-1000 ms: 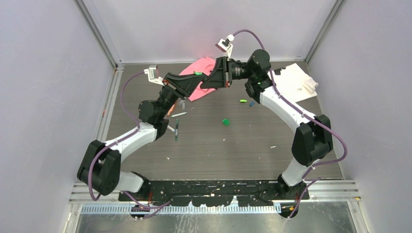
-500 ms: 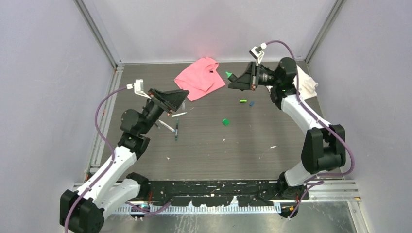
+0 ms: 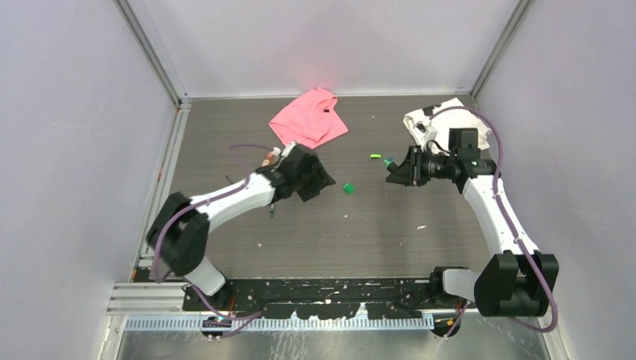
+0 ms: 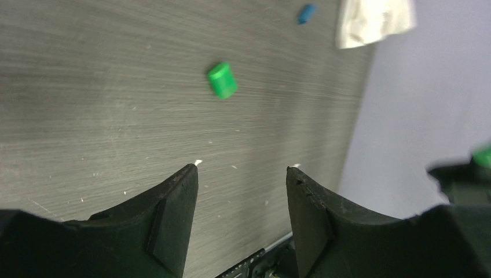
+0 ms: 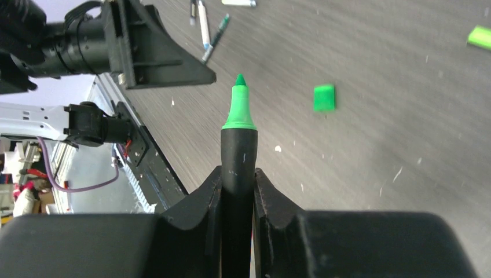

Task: Insert the pens into the pen caps
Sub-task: Insert the pen cap onto the pen.

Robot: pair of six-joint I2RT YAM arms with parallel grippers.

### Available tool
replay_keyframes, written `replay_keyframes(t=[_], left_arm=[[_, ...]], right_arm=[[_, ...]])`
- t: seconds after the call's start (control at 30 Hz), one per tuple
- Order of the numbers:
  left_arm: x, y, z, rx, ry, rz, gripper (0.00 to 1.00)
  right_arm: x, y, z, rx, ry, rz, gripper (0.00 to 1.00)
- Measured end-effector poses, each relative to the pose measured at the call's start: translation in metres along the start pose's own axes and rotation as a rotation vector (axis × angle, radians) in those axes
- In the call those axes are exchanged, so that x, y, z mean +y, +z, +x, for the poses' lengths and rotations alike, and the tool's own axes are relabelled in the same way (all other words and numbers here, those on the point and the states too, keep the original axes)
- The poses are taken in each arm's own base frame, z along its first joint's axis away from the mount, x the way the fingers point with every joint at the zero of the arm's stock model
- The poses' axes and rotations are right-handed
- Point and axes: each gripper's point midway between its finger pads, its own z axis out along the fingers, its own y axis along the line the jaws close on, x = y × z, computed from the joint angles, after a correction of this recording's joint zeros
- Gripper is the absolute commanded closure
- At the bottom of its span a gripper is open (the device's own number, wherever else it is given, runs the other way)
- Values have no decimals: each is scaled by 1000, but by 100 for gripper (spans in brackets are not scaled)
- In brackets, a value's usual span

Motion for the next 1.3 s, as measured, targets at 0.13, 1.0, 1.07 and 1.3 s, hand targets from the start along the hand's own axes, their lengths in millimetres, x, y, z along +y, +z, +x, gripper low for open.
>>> replay_keyframes(t=[0.13,1.0,1.07,1.3], left_arm=[[-6,22,7,-17,11,-229,36],[10,97,31,-8,-50,-679,34],[10,99,32,-11,-58,-680,33],[11,117,35,-14,-64,-672,34]], right_arm=[[-16,-16,23,-18,46,84,99],[-31,-20,45,-89,-17,137,99],[-31,-19,45,-90,-18,137,99],[-30,-19,44,-92,-20,128,99]])
